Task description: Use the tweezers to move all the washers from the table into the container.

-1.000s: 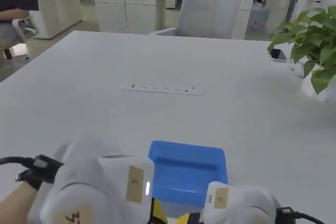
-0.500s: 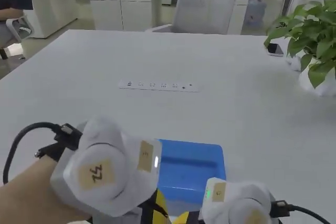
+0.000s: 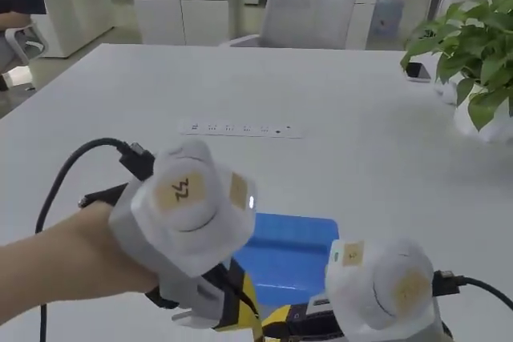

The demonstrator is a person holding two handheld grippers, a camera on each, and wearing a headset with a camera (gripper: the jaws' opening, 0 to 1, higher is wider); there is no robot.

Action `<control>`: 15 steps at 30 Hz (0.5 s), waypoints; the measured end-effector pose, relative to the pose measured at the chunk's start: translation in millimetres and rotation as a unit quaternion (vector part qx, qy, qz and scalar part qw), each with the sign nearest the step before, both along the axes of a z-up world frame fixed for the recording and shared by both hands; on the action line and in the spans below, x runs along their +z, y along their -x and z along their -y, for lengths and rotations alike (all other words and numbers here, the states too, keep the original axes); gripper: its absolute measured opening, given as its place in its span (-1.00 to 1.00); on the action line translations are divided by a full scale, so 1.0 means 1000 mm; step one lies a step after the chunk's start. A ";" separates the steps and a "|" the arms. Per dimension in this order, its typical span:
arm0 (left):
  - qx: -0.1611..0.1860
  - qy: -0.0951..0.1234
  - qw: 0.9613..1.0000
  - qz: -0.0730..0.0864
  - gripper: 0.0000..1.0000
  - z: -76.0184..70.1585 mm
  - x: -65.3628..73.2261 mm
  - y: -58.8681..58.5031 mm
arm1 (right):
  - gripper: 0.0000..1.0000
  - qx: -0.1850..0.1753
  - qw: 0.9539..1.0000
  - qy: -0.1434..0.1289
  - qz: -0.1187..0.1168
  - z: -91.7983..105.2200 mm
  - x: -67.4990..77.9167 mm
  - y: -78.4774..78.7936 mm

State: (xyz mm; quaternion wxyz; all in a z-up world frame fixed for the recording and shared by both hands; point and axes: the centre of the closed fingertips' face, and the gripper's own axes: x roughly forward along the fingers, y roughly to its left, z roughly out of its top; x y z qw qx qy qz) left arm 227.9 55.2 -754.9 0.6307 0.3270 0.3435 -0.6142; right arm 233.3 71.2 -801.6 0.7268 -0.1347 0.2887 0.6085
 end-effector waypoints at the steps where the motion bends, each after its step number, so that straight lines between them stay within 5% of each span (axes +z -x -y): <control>1: 0.000 -0.001 1.000 0.000 -1.00 0.000 0.000 0.000 | -0.81 0.005 1.000 0.008 0.004 0.001 -0.002 0.001; 7: 0.004 0.004 1.000 -0.005 -1.00 0.001 0.000 0.004 | -0.87 0.029 0.999 0.033 0.030 0.001 -0.009 0.007; 15: 0.000 0.010 1.000 -0.002 -1.00 0.005 0.000 0.005 | -0.90 0.033 0.999 0.034 0.027 0.002 -0.008 0.007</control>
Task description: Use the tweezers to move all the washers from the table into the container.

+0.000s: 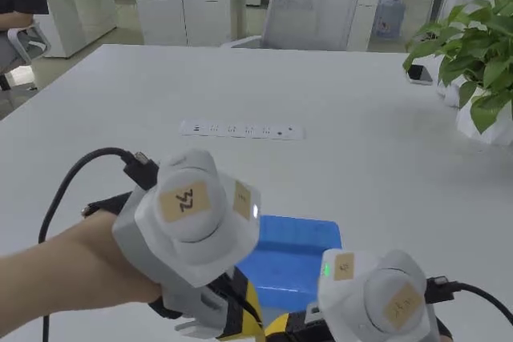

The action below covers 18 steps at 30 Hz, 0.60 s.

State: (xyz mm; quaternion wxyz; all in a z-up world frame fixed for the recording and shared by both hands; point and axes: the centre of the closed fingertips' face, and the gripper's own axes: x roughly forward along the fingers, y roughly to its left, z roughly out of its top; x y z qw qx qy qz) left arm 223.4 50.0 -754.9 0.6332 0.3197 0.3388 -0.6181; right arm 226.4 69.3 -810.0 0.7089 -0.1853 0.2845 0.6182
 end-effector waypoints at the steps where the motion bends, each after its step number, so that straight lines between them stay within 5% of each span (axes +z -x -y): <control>1: -0.005 0.007 1.000 0.002 -1.00 0.002 0.000 0.001 | -0.91 0.002 1.000 0.000 -0.001 0.001 0.000 0.000; 7: 0.016 0.042 0.999 0.008 -1.00 0.006 0.003 -0.002 | -0.94 0.005 1.000 0.006 0.008 0.003 0.000 0.000; 11: 0.063 0.095 0.993 0.003 -0.99 0.007 0.014 -0.006 | -0.95 -0.013 1.000 0.001 0.006 0.006 -0.001 -0.003; 15: 0.139 0.154 0.978 0.007 -0.88 -0.001 0.027 -0.015 | -0.95 -0.028 1.000 -0.008 0.003 0.008 0.000 -0.004; 18: 0.209 0.197 0.958 0.018 -0.67 -0.016 0.033 -0.021 | -0.95 -0.036 0.999 -0.012 0.004 0.008 0.000 -0.004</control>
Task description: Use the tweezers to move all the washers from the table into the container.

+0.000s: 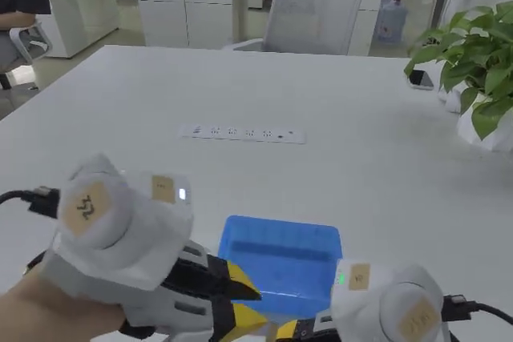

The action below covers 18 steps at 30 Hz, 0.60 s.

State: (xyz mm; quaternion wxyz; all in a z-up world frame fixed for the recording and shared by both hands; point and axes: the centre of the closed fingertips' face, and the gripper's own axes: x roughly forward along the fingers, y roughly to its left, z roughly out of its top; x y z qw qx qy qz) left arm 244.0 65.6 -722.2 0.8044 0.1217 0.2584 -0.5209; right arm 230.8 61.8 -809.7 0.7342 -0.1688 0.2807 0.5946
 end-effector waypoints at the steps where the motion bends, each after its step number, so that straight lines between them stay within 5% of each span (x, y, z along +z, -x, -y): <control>1: 0.020 0.011 1.000 0.001 -0.61 -0.004 0.001 0.000 | -0.95 -0.007 1.000 -0.002 -0.001 0.000 0.000 -0.001; 7: 0.128 0.075 0.989 0.025 -0.32 -0.034 0.006 0.005 | -0.95 -0.031 0.999 -0.014 -0.012 0.001 0.000 -0.004; 12: 0.226 0.121 0.966 0.030 0.07 -0.058 0.003 0.008 | -0.94 -0.039 0.999 -0.016 -0.013 0.000 0.000 -0.006; 15: 0.266 0.127 0.954 0.058 0.30 -0.068 0.004 0.007 | -0.94 -0.043 0.999 -0.017 -0.016 0.000 0.000 -0.005; 18: 0.282 0.134 0.947 0.074 0.49 -0.067 0.006 0.007 | -0.94 -0.049 0.998 -0.020 -0.020 0.000 0.001 -0.005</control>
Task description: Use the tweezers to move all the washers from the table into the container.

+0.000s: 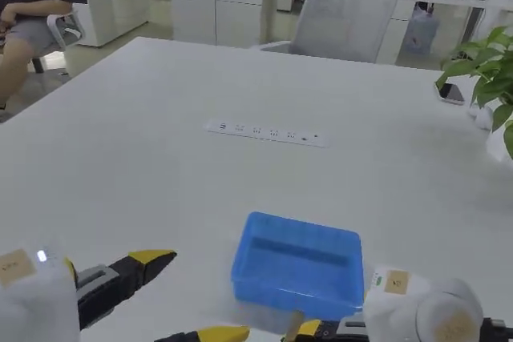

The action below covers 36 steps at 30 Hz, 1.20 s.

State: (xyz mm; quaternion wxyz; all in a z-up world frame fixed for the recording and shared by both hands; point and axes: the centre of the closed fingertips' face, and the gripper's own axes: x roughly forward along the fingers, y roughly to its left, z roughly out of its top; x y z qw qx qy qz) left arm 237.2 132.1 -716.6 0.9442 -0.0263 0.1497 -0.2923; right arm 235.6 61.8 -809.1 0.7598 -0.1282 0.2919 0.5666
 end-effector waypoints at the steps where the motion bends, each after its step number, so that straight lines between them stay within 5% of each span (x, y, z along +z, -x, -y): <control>1: 0.007 0.005 1.000 0.003 0.52 0.000 -0.001 -0.001 | -0.94 -0.002 1.000 -0.001 -0.001 0.000 0.001 0.000; 7: 0.023 0.011 0.999 0.039 0.73 -0.001 0.007 -0.006 | -0.94 -0.019 1.000 -0.016 -0.007 0.003 0.012 0.000; 16: 0.045 0.093 0.992 0.067 0.82 -0.011 0.025 -0.010 | -0.94 -0.080 0.996 -0.039 -0.006 0.025 0.037 -0.022; 29: 0.042 0.070 0.994 0.071 0.76 -0.012 0.022 -0.010 | -0.94 -0.174 0.980 -0.094 -0.017 0.058 0.066 -0.066; 36: 0.048 0.066 0.994 0.070 0.74 -0.016 0.020 -0.011 | -0.94 -0.183 0.980 -0.073 0.005 0.060 0.075 -0.085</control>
